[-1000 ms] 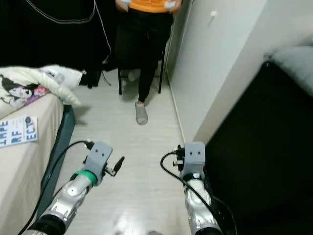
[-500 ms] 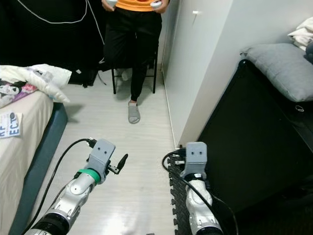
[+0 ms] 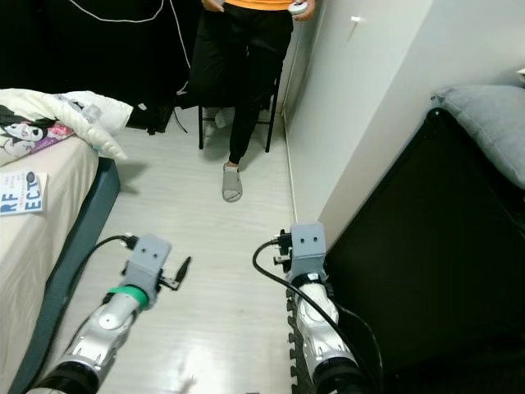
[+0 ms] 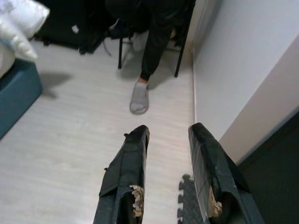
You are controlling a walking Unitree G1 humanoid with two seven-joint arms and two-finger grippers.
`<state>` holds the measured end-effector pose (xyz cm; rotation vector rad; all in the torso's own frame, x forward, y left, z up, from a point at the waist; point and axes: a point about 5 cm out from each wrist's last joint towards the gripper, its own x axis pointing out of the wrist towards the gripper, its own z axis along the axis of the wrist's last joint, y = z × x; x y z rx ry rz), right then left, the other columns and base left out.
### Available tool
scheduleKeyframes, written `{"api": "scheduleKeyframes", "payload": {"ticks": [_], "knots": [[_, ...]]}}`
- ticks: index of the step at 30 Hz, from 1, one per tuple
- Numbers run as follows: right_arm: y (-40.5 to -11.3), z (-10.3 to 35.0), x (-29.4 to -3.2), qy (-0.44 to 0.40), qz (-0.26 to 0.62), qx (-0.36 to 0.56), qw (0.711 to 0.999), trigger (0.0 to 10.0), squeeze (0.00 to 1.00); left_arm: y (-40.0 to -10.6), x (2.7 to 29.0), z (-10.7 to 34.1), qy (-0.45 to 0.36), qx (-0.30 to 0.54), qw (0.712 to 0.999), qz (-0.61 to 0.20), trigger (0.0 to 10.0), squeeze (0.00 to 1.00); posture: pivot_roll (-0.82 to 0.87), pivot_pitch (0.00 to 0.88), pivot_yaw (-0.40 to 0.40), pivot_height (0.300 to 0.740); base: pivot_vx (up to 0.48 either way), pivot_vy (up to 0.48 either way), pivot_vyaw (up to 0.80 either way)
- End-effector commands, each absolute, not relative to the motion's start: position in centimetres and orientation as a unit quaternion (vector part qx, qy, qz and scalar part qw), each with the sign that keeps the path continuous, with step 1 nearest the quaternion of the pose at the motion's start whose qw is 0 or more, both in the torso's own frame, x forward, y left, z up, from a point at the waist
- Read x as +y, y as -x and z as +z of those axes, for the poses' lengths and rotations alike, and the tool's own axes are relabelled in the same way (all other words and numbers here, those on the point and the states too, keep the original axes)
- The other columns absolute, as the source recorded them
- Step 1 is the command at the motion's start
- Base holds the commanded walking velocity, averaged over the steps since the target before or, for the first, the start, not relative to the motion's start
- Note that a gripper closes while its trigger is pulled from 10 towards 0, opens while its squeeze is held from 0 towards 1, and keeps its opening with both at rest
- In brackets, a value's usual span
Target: Clean up the room
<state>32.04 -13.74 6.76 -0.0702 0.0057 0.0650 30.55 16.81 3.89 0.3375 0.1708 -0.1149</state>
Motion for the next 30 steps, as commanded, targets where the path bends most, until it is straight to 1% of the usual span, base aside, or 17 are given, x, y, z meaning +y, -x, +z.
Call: {"api": "scheduleKeyframes", "payload": {"ticks": [1, 2, 4, 5, 7, 9, 10, 12, 15, 19, 24, 27, 30], "knots": [[-31.5, 5.7, -13.8, 0.037, 0.034, 0.026, 0.998, 10.0, 0.00, -29.8, 16.9, 3.1, -0.168, 0.096, 0.980, -0.055, 10.0, 0.00, -0.01, 0.055, -0.061, 0.720, 0.000, 0.000, 0.00], [-31.5, 5.7, -13.8, 0.037, 0.034, 0.026, 0.998, 10.0, 0.00, -29.8, 16.9, 3.1, -0.168, 0.096, 0.980, -0.055, 10.0, 0.00, -0.01, 0.055, -0.061, 0.720, 0.000, 0.000, 0.00], [-31.8, 6.4, -12.6, 0.024, 0.049, 0.009, 0.998, 10.0, 0.00, -29.9, 17.6, 3.7, -0.162, 0.078, 0.983, -0.040, 10.0, 0.00, 0.01, 0.055, -0.071, 0.720, 0.000, 0.000, 0.00], [-31.8, 6.4, -12.6, 0.024, 0.049, 0.009, 0.998, 10.0, 0.00, -29.9, 17.6, 3.7, -0.162, 0.078, 0.983, -0.040, 10.0, 0.00, 0.01, 0.055, -0.071, 0.720, 0.000, 0.000, 0.00], [-32.6, 7.5, -11.8, 0.005, 0.058, -0.009, 0.998, 10.0, 0.00, -30.3, 18.3, 4.7, -0.149, 0.059, 0.987, -0.016, 10.0, 0.00, 0.04, 0.050, -0.100, 0.720, 0.000, 0.000, 0.00], [-32.6, 7.5, -11.8, 0.005, 0.058, -0.009, 0.998, 10.0, 0.00, -30.3, 18.3, 4.7, -0.149, 0.059, 0.987, -0.016, 10.0, 0.00, 0.04, 0.050, -0.100, 0.720, 0.000, 0.000, 0.00], [-33.5, 8.8, -11.6, -0.023, 0.056, -0.025, 0.998, 10.0, 0.00, -30.8, 18.6, 5.6, -0.138, 0.042, 0.990, 0.000, 10.0, 0.00, 0.04, 0.050, -0.100, 0.720, 0.000, 0.000, 0.00], [-33.7, 9.2, -11.7, -0.028, 0.054, -0.031, 0.998, 10.0, 0.00, -31.0, 18.5, 5.8, -0.136, 0.037, 0.990, 0.000, 10.0, 0.00, 0.04, 0.050, -0.100, 0.720, 0.000, 0.000, 0.00], [-34.0, 9.6, -12.4, -0.030, 0.042, -0.040, 0.998, 10.0, 0.00, -31.4, 17.9, 6.1, -0.137, 0.030, 0.990, -0.011, 10.0, 0.00, 0.02, 0.046, -0.088, 0.720, 0.000, 0.000, 0.00], [-33.8, 9.7, -13.0, -0.025, 0.026, -0.051, 0.998, 10.0, 0.00, -31.6, 16.8, 6.3, -0.145, 0.024, 0.988, -0.051, 10.0, 0.00, 0.00, 0.041, -0.065, 0.720, 0.000, 0.000, 0.00], [-33.5, 9.5, -13.1, -0.033, 0.011, -0.055, 0.998, 10.0, 0.00, -31.5, 15.8, 6.2, -0.147, 0.029, 0.985, -0.087, 10.0, 0.00, -0.02, 0.034, -0.036, 0.720, 0.000, 0.000, 0.00], [-33.4, 9.4, -13.2, -0.034, 0.009, -0.053, 0.998, 10.0, 0.00, -31.6, 15.7, 6.2, -0.147, 0.029, 0.984, -0.091, 10.0, 0.00, -0.02, 0.034, -0.036, 0.720, 0.000, 0.000, 0.00], [-33.1, 8.8, -12.5, -0.033, 0.030, -0.041, 0.998, 10.0, 0.00, -31.7, 15.7, 6.2, -0.148, 0.031, 0.984, -0.090, 10.0, 0.00, -0.03, 0.035, -0.029, 0.720, 0.000, 0.000, 0.00]]}}
